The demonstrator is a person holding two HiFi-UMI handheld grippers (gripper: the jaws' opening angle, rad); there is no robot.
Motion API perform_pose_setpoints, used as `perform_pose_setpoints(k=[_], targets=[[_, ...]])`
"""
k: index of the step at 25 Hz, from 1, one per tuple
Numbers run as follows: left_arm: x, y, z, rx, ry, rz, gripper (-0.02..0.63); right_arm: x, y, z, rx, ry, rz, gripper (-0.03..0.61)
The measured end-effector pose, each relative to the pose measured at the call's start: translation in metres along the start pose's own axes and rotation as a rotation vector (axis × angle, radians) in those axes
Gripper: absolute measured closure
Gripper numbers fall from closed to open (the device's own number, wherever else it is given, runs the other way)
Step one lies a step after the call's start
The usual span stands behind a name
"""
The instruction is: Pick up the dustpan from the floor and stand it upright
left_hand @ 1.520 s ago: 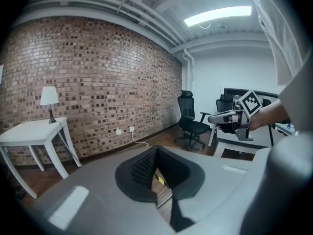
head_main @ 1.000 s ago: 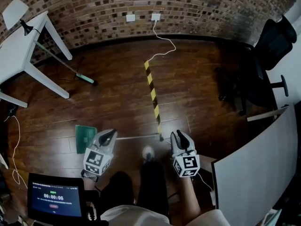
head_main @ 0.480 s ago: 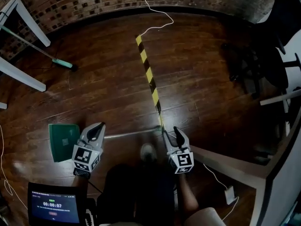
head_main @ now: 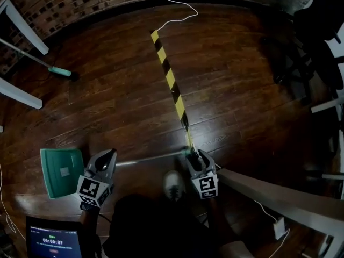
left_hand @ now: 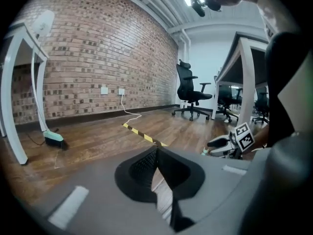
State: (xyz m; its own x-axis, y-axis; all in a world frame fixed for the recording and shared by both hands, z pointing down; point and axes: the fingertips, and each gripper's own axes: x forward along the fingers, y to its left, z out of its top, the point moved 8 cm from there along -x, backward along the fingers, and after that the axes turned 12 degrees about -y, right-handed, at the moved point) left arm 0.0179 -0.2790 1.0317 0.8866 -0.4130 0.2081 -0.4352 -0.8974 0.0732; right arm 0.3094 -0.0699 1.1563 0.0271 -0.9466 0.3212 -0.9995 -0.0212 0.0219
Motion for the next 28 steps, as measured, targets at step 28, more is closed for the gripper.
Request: perform_pose_setpoints(k=[28], targets=[[-0.01,0.012,-0.035,-0.007,0.014,0.034,0.612,0.057,-0.015,-0.037,-0.024,0.05,-0.1,0.495]])
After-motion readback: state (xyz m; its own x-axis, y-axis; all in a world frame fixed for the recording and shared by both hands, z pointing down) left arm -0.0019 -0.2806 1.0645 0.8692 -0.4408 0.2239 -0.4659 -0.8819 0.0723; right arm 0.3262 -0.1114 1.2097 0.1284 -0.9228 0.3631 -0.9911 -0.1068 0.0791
